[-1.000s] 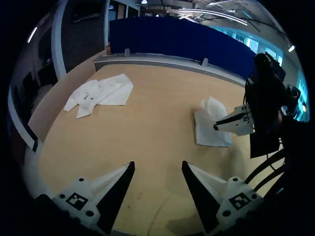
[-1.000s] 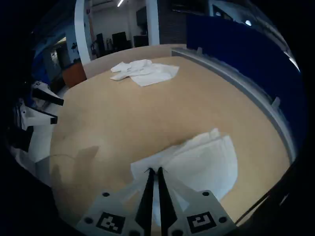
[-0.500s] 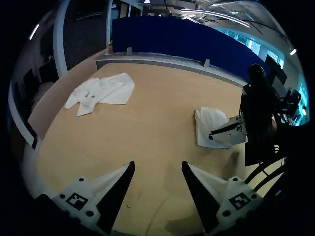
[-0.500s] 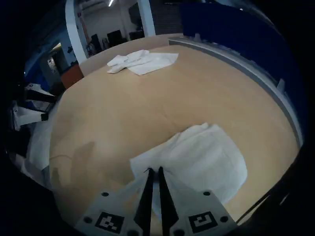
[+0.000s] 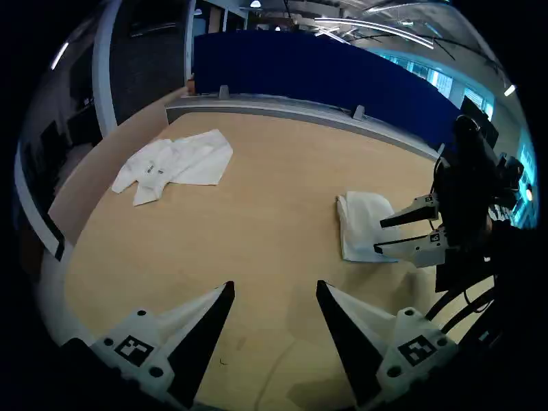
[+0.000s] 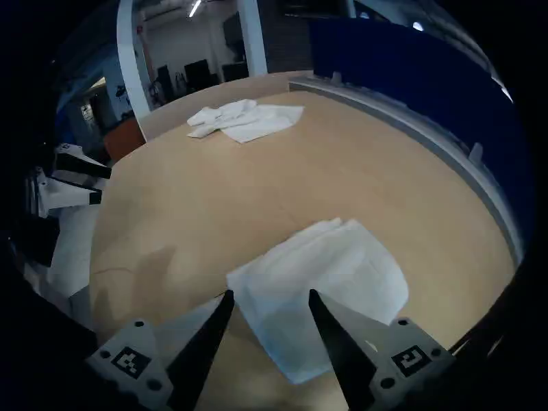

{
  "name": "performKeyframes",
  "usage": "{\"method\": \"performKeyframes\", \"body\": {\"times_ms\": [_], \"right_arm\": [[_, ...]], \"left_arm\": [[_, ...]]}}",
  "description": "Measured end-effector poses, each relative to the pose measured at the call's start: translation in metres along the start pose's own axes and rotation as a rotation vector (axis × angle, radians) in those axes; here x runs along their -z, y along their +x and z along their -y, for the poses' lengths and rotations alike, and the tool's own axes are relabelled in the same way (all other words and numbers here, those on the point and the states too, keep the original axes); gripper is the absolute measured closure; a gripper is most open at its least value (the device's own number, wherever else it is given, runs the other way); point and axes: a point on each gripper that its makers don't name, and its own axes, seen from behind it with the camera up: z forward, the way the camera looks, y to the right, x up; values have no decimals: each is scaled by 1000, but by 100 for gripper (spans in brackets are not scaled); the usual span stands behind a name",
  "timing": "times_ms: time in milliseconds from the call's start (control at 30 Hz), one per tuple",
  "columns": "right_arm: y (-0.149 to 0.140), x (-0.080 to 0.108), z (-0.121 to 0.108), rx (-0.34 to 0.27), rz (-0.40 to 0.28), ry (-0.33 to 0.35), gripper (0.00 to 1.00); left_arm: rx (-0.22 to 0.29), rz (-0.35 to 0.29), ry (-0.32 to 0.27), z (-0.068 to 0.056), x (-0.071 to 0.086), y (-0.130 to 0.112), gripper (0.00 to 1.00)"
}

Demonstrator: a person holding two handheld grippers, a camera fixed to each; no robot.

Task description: Fold towel

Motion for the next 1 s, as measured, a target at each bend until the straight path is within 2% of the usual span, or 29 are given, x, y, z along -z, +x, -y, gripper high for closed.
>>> {"method": "performKeyframes", "body": {"times_ms": [67,200,500,667,833,1000], "right_arm": [[-1,6,-2,-4,-7,-12,7],[-9,18,-6,-13,-11,-38,7],[-58,45,-22,-60,40,-121,7],[-72,48,-27,-96,50,-140,7],[-78,43,-29,-118,45,-159,7],[-84,34,-24,-136,54,-148,18]], "left_arm": [[0,-1,-1,-1,1,1,11],[0,-3,-5,-3,1,3,11],[-10,-6,-13,-9,4,4,11],[-13,-4,-17,-12,2,2,11],[-19,-3,-18,-14,1,1,12],[-10,-3,-16,-14,-1,0,12]]}}
